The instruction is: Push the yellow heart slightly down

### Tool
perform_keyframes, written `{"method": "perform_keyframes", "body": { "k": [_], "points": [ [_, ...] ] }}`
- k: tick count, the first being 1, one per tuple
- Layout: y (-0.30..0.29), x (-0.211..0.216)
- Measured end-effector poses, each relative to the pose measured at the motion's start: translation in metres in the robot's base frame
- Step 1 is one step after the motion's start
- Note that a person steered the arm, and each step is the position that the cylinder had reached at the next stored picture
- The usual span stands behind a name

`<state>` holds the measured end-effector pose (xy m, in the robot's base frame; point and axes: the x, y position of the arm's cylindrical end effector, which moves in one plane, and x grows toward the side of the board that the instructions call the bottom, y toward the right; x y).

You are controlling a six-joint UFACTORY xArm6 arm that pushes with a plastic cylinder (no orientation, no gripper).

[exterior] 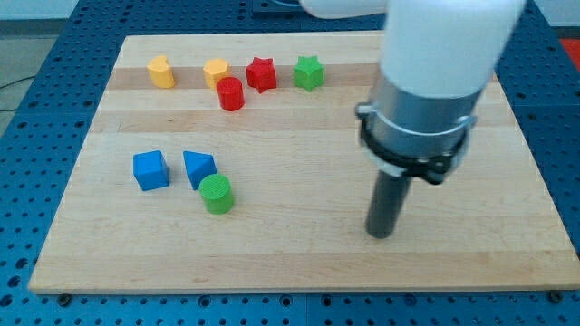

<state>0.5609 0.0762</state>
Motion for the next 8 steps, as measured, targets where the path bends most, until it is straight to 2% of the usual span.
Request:
{"method": "perform_keyframes", "body": {
  "k": [2, 3, 4, 5, 6, 8],
  "points": [
    [-0.006, 0.001],
    [-0.048, 0.035],
    [-0.149, 0.051],
    [-0.195, 0.034],
    [-0.194, -0.005],
    [-0.209, -0.016]
  ]
}}
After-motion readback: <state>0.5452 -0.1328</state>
